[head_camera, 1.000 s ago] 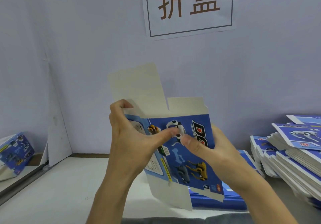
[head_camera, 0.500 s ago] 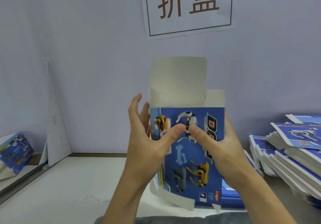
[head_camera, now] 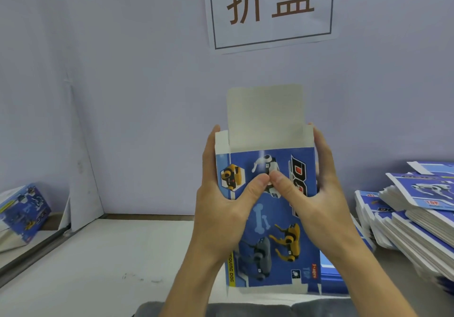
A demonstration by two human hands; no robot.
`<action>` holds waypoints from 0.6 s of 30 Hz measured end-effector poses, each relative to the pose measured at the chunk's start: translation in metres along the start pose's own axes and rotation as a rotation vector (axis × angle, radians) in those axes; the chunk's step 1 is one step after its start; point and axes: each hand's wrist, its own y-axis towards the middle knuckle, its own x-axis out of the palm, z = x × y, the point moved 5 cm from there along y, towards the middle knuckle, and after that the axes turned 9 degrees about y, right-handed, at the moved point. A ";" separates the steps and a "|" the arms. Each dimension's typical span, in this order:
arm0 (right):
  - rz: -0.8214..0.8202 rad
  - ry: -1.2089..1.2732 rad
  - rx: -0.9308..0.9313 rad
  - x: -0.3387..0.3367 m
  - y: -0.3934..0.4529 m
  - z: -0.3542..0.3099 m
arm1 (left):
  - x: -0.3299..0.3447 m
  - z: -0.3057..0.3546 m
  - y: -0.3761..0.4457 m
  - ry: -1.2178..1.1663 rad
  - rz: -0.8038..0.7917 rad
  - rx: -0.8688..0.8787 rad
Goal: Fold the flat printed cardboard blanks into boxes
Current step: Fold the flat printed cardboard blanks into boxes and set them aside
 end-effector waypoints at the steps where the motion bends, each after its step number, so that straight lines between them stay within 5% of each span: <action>1: -0.015 0.004 0.002 0.001 0.000 0.001 | -0.001 -0.002 0.000 -0.016 -0.005 -0.005; 9: -0.053 0.099 0.201 -0.003 -0.003 0.003 | 0.003 -0.010 -0.004 -0.143 -0.074 -0.168; 18: 0.071 0.077 0.259 0.006 0.006 -0.003 | -0.010 -0.008 0.002 -0.139 0.131 -0.275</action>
